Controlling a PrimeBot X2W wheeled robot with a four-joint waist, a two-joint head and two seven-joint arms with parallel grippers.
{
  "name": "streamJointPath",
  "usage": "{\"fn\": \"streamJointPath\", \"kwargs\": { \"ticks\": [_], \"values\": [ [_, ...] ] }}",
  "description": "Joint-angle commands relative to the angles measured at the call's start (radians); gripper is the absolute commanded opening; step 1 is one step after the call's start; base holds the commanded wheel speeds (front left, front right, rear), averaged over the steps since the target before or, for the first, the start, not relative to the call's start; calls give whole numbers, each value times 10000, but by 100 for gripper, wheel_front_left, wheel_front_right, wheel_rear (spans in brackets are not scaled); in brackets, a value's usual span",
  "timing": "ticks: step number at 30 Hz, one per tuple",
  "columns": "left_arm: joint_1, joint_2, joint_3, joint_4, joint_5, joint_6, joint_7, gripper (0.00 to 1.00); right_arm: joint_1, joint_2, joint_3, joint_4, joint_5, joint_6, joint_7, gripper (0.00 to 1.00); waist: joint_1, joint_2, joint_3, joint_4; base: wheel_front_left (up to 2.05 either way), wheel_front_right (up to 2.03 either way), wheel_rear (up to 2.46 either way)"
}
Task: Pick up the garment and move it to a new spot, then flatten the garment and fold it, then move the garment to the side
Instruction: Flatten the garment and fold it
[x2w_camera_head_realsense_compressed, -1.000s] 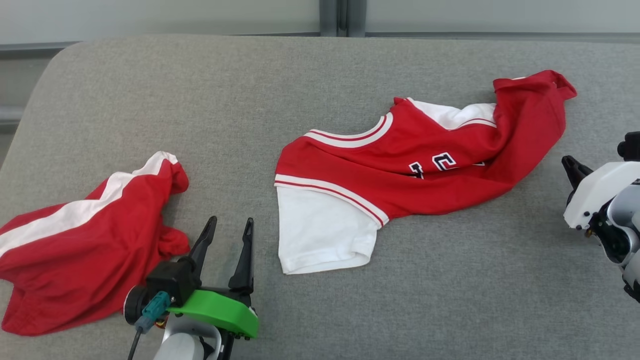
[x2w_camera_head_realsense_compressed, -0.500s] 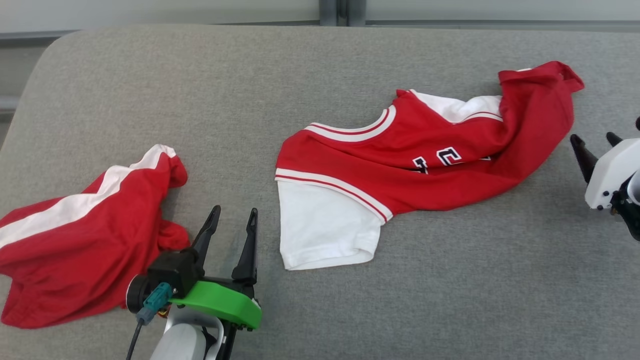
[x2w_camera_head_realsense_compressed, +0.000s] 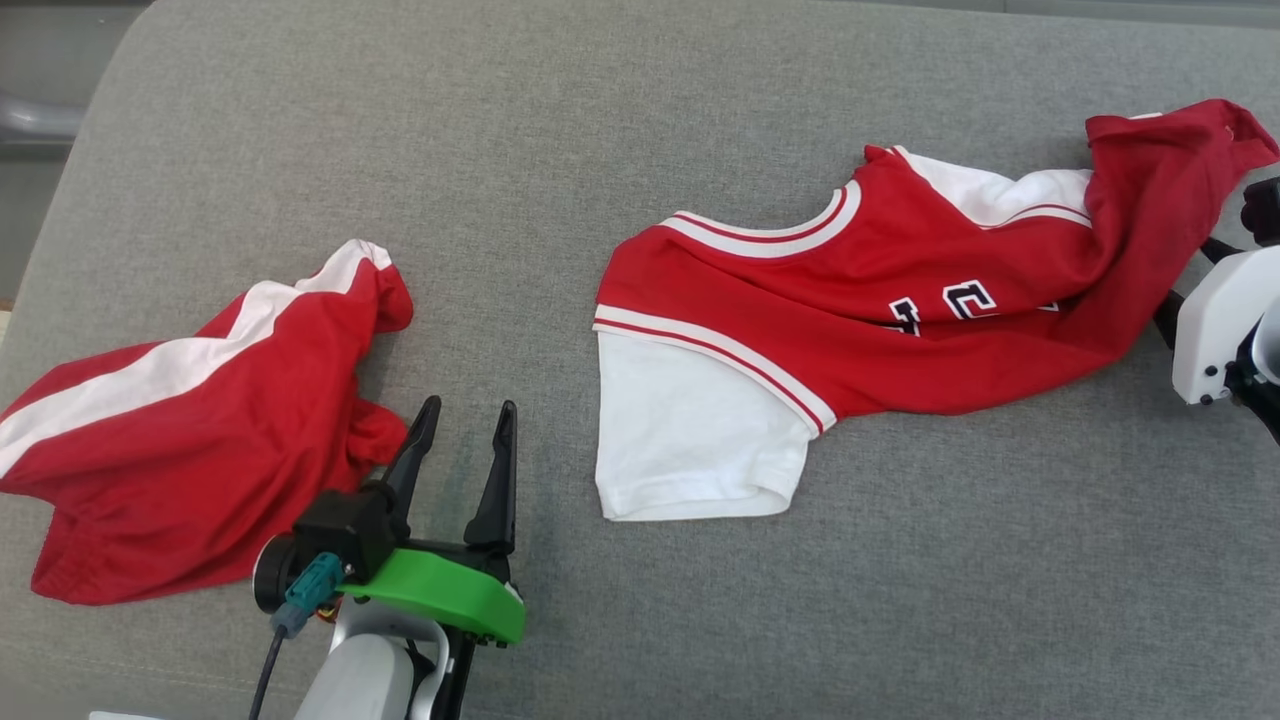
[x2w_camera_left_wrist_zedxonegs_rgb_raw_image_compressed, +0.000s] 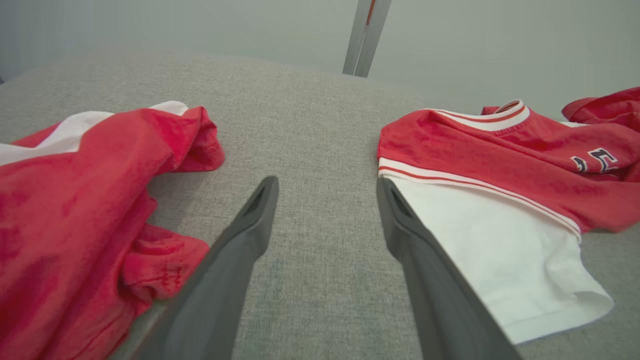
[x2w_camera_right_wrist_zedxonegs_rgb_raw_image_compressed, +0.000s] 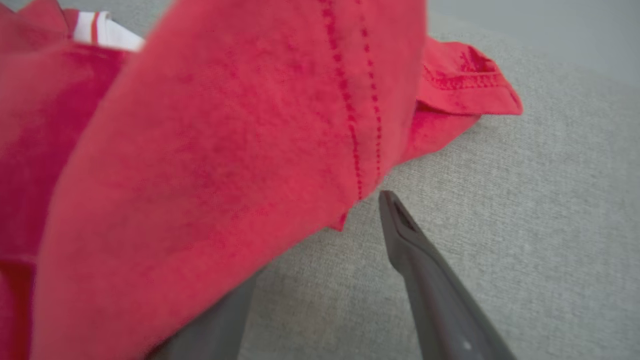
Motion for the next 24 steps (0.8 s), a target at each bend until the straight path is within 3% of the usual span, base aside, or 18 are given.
{"fn": "streamJointPath", "kwargs": {
  "ticks": [1,2,3,4,5,6,17,24],
  "values": [
    [-135,15,5,-17,29,29,-30,100,-151,-39,133,-75,150,-10,-16,100,0,0,85,16,0,0,0],
    [-149,16,4,-13,31,33,-30,100,-178,-63,222,-100,213,-10,-37,100,0,0,99,13,0,0,0],
    [-162,14,7,-5,34,38,-31,100,-197,-97,327,-121,295,-10,-66,78,0,0,108,7,0,0,0],
    [-165,13,14,3,39,46,-32,100,-218,-109,411,-141,369,-10,-108,41,0,0,108,-3,0,0,0],
    [-159,12,33,14,47,59,-32,100,-233,-102,521,-164,434,-10,-139,15,0,0,86,-26,0,0,0],
    [-147,15,48,25,50,73,-33,100,-222,-89,601,-174,483,-10,-176,0,0,0,55,-50,0,0,0],
    [192,76,186,173,-36,17,-32,100,-48,-335,1466,-310,1091,-10,-623,0,0,0,-687,-681,0,0,0],
    [584,139,329,235,-133,-9,-34,100,311,-898,1946,-986,1405,-10,-248,0,0,0,-1439,-1321,0,0,0]
  ]
}}
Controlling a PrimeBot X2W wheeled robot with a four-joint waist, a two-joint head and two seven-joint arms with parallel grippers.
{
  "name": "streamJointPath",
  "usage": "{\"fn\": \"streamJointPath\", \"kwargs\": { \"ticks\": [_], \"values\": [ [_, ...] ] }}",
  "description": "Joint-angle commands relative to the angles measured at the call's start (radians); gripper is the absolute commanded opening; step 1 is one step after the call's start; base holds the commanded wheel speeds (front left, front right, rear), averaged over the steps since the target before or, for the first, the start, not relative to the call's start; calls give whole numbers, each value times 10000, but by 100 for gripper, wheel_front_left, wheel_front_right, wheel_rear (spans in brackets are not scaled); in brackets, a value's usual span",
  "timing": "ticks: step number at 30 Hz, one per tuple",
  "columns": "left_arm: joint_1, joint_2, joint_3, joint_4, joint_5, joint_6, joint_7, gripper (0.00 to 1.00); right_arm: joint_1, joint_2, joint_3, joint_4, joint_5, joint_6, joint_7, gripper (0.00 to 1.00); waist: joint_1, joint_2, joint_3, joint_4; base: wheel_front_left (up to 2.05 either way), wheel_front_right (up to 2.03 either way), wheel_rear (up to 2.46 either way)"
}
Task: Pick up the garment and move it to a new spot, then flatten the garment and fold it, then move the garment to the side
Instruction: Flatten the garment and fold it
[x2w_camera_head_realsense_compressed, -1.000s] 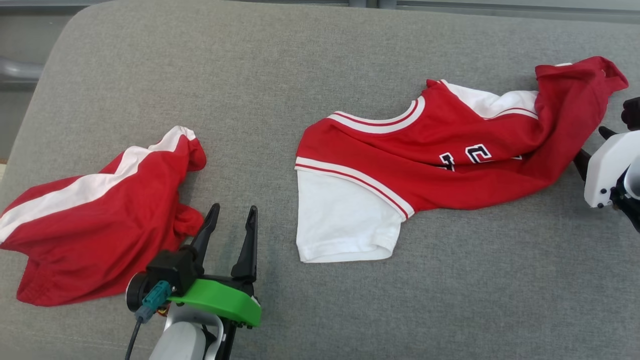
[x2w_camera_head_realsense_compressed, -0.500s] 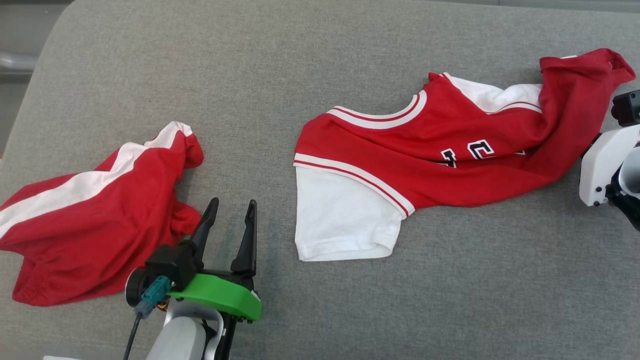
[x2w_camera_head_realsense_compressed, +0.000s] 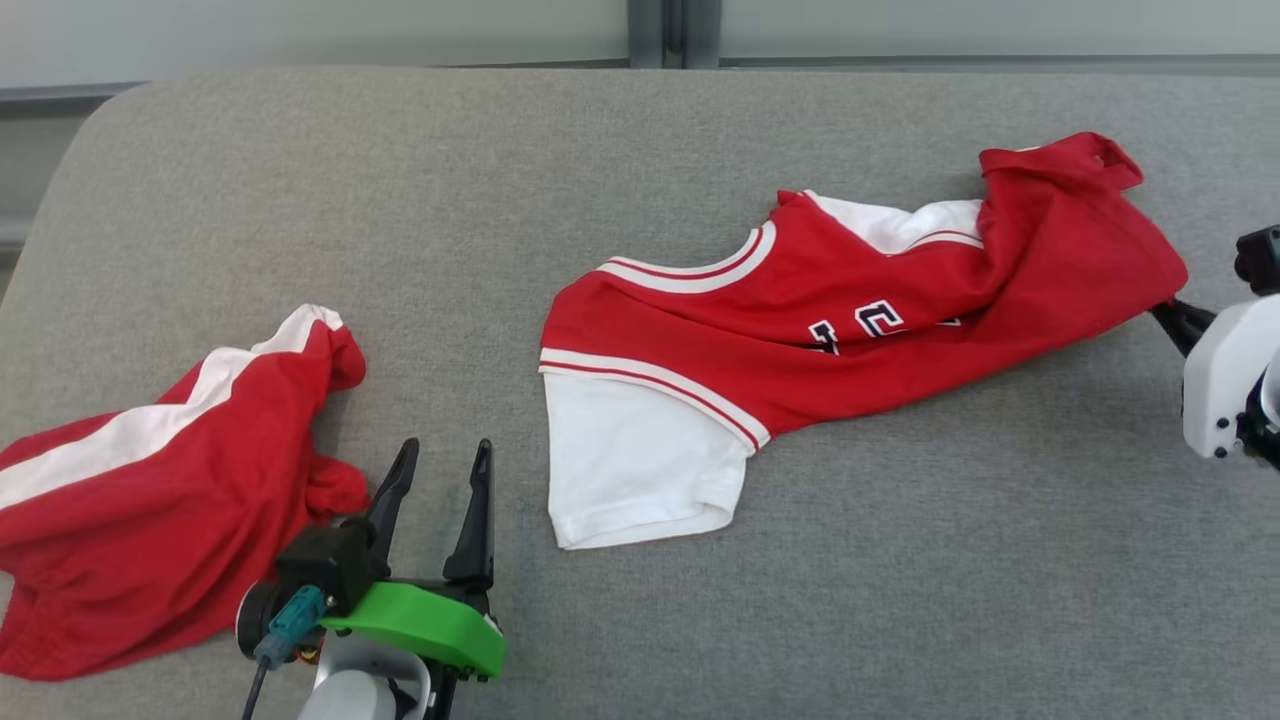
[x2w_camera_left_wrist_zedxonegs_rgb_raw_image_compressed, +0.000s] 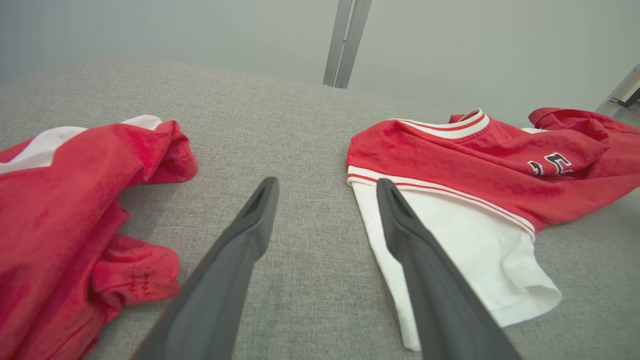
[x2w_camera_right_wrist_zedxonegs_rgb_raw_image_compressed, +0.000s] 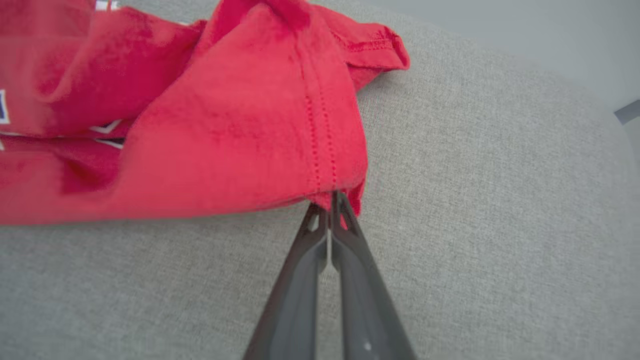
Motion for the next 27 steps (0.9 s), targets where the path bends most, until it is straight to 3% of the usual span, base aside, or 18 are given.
{"fn": "streamJointPath", "kwargs": {
  "ticks": [1,10,16,19,20,21,22,27],
  "values": [
    [193,77,53,-4,-52,-19,-29,100,204,-128,97,-159,103,-10,163,0,0,-1,-517,-515,0,0,0],
    [572,232,171,-84,-122,22,-29,100,788,-1024,341,-1720,999,-12,1994,0,0,-1,-874,-1306,0,0,0],
    [603,201,121,-84,-135,48,-30,100,1510,-1596,419,-2446,1757,-12,3331,0,0,-1,-880,-1454,0,0,0],
    [615,179,102,-63,-148,51,-30,100,1864,-1582,345,-2436,2092,-12,3665,0,0,-1,-865,-1490,0,0,0],
    [609,172,91,-49,-149,46,-30,100,1976,-1497,279,-2372,2168,-12,3640,20,0,-1,-870,-1491,0,0,0],
    [599,170,80,-32,-151,38,-30,100,2087,-1425,248,-2312,2234,-12,3621,71,0,-1,-880,-1487,0,0,0],
    [579,169,68,-12,-158,21,-30,100,2216,-1377,193,-2229,2282,-12,3578,100,0,-1,-898,-1477,0,0,0],
    [595,293,34,64,-138,-16,-29,100,2488,-1275,-253,-2058,2463,-12,2960,100,0,-1,-1073,-1436,0,0,0]
  ]
}}
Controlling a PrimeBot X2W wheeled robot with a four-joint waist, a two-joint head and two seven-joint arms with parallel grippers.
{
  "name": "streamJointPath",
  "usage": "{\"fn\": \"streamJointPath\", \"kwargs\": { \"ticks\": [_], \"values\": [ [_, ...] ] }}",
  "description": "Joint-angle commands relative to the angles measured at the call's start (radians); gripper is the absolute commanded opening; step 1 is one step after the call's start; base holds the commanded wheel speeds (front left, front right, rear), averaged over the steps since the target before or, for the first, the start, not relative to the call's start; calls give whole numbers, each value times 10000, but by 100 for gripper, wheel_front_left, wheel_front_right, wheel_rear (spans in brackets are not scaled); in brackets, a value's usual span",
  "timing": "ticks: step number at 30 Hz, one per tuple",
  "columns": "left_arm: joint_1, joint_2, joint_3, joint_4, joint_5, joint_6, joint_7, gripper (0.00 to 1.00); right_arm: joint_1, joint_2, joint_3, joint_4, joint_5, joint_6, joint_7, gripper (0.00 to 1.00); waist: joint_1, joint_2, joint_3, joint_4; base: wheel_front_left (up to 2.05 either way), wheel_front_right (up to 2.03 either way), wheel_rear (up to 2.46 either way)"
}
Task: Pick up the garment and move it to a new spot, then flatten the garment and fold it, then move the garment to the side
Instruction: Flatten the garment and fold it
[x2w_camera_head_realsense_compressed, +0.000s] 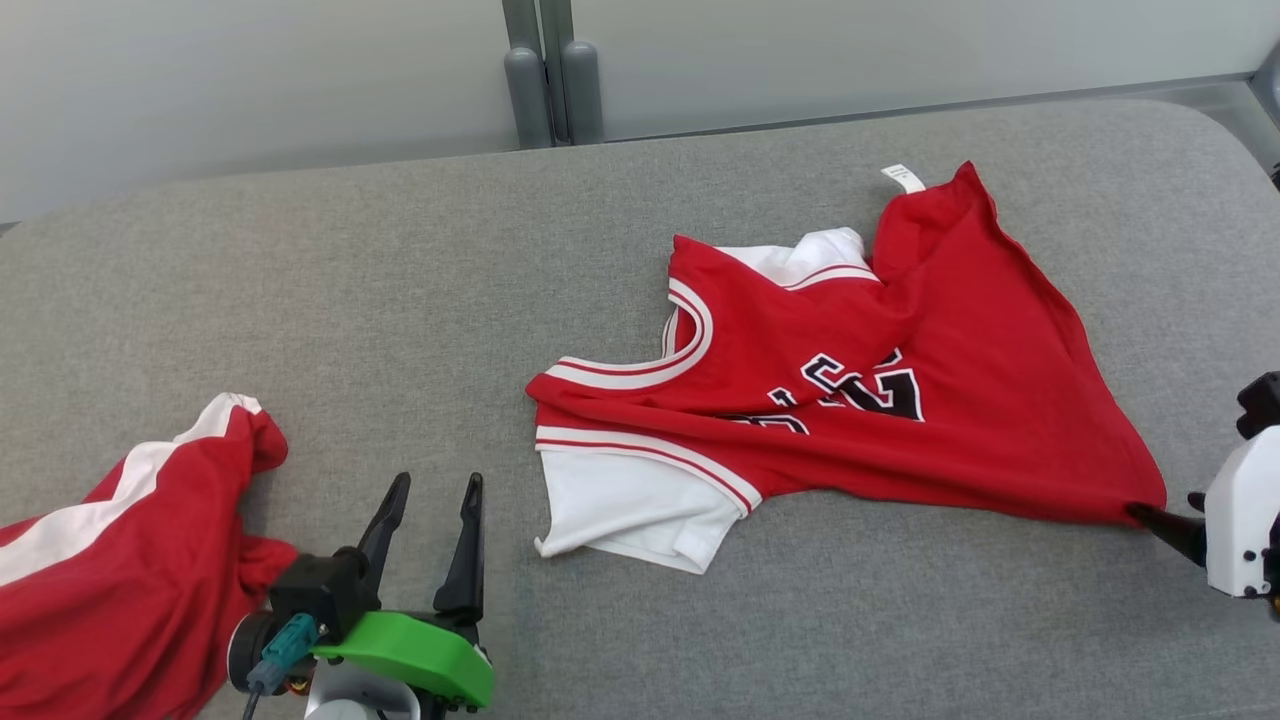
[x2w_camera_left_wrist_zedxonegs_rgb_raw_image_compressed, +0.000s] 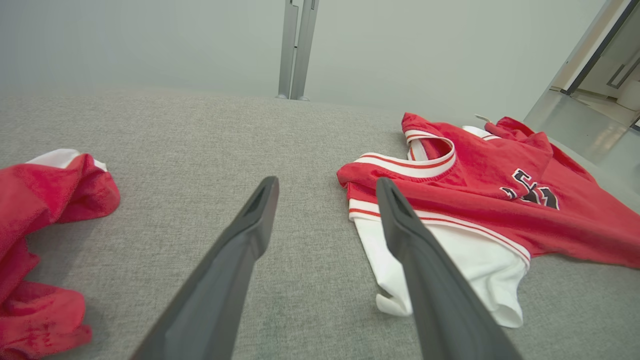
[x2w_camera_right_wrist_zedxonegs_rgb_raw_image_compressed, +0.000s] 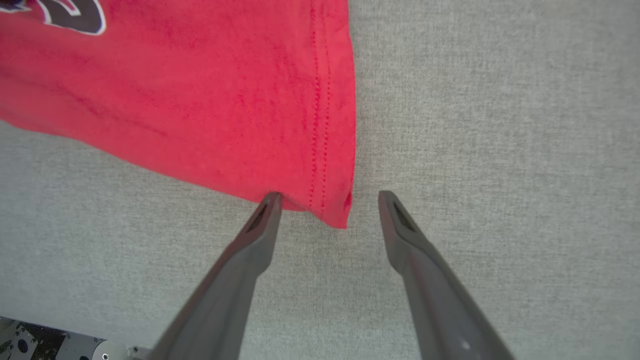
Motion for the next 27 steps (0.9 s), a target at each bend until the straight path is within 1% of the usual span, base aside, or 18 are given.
{"fn": "streamJointPath", "kwargs": {
  "ticks": [1,4,9,11,15,16,17,18,22,27],
  "values": [
    [132,148,11,0,-3,5,-11,100,147,-68,-176,-49,85,-14,-269,100,0,-1,-110,15,0,0,0],
    [119,226,-15,-132,38,78,105,100,225,-262,-600,-409,127,-12,-985,100,0,-1,-221,-4,0,0,0],
    [-132,382,-162,-408,56,60,664,100,480,-648,-1446,-1398,-87,-14,-2736,100,0,-1,-323,-87,0,0,0],
    [-377,429,-281,-399,18,-3,1121,100,621,-579,-1679,-1587,-334,-12,-3390,100,0,-1,-319,-136,0,0,0],
    [-1130,498,-583,-140,130,-61,2228,100,929,-151,-2186,-1722,-654,-14,-4435,100,0,-1,-121,-276,0,0,0],
    [-1348,507,-636,-18,144,-65,2530,100,1013,-41,-2288,-1709,-718,-12,-4585,100,0,-1,-70,-313,0,0,0],
    [-1675,530,-758,252,155,-68,3057,100,1128,163,-2412,-1688,-805,-14,-4733,100,0,-1,19,-384,0,0,0],
    [-1857,551,-829,375,196,-86,3302,100,1172,263,-2473,-1682,-858,-12,-4783,100,0,-1,72,-422,0,0,0],
    [-2951,409,-979,1373,-63,-161,4663,100,1388,755,-2851,-1613,-1128,-12,-4964,100,0,-1,428,-696,0,0,0],
    [-4304,217,-1018,2499,-227,-56,5687,100,1491,1142,-3093,-1584,-1390,-12,-4811,100,0,-1,781,-1015,0,0,0]
  ]
}}
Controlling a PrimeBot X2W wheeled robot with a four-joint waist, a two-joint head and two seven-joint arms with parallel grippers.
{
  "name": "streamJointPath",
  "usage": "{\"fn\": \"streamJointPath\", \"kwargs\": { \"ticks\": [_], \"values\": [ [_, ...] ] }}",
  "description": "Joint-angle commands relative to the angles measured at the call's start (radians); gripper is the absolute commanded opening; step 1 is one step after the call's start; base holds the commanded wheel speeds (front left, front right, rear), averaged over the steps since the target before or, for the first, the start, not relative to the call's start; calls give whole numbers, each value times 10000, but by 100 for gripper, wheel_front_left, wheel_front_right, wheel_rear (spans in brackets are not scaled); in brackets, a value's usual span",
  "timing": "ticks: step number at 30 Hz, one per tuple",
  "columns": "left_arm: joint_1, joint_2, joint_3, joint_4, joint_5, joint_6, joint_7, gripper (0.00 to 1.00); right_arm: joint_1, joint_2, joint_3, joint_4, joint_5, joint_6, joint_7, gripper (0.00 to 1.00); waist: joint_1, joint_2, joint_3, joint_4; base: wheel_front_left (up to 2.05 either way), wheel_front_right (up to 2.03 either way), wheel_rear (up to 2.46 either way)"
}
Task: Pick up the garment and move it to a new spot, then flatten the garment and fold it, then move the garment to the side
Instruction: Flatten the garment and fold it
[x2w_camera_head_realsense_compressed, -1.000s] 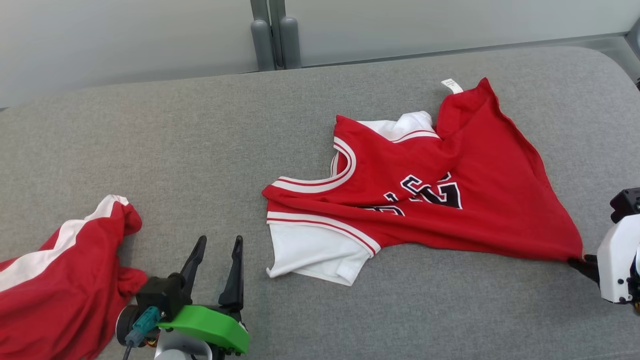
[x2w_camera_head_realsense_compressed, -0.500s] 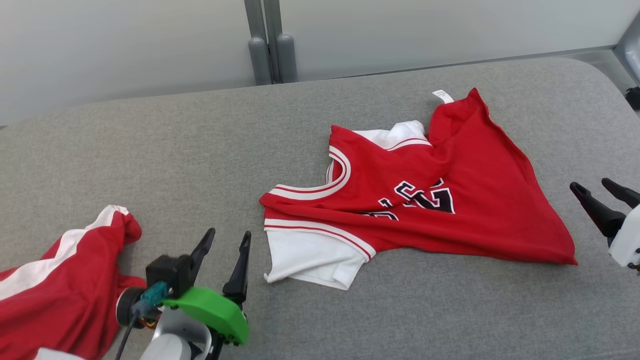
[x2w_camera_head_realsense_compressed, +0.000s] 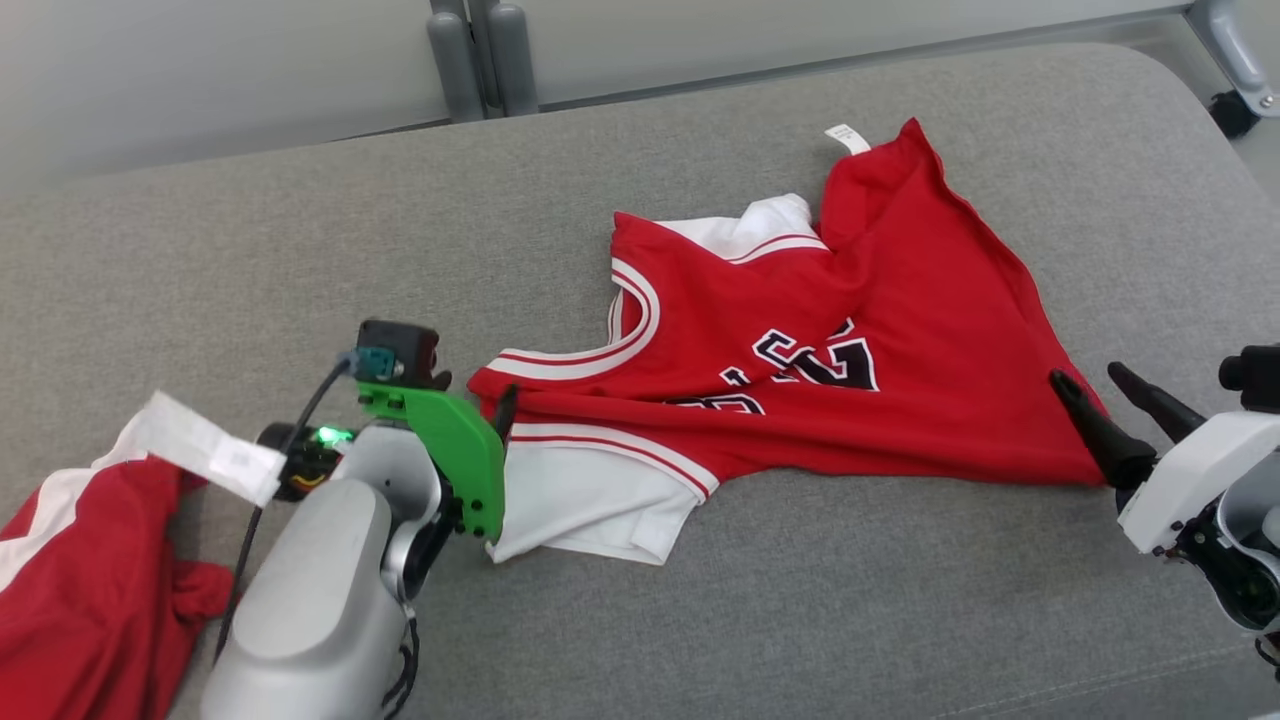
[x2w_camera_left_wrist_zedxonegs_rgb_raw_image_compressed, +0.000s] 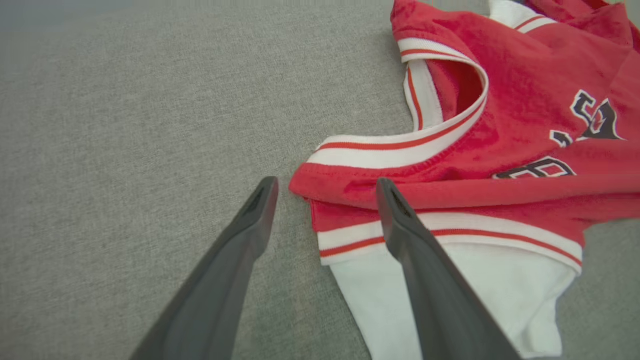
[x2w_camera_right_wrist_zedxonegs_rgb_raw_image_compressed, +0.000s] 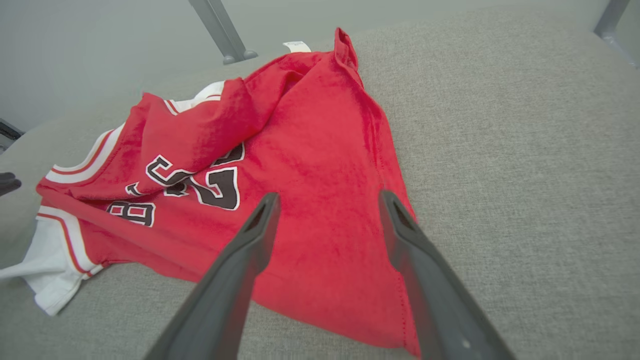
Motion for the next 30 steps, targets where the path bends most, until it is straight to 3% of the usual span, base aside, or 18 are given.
{"fn": "streamJointPath", "kwargs": {
  "ticks": [1,7,10,13,23,30],
  "values": [
    [-482,-23,-47,299,-14,67,166,100,65,84,-107,9,-146,-10,50,100,0,0,326,-341,0,0,0],
    [-1587,-171,-169,1878,-194,4,1077,100,120,385,-339,-63,-448,-10,322,100,0,0,546,-690,0,0,0],
    [-1884,-207,-207,2437,-264,-79,1051,100,171,502,-453,-95,-566,-10,436,100,0,0,571,-799,0,0,0],
    [-2084,-206,-313,2888,-228,-181,887,0,286,640,-560,-81,-670,-10,515,100,0,0,534,-860,0,0,0],
    [-2895,624,20,3643,-741,-407,568,0,462,1057,-1042,-103,-1027,-10,568,100,0,0,499,-1006,0,0,0],
    [-3468,1329,594,4079,-1158,-178,901,0,547,1352,-1338,-183,-1296,-10,459,100,0,0,833,-1147,0,0,0]
  ]
}}
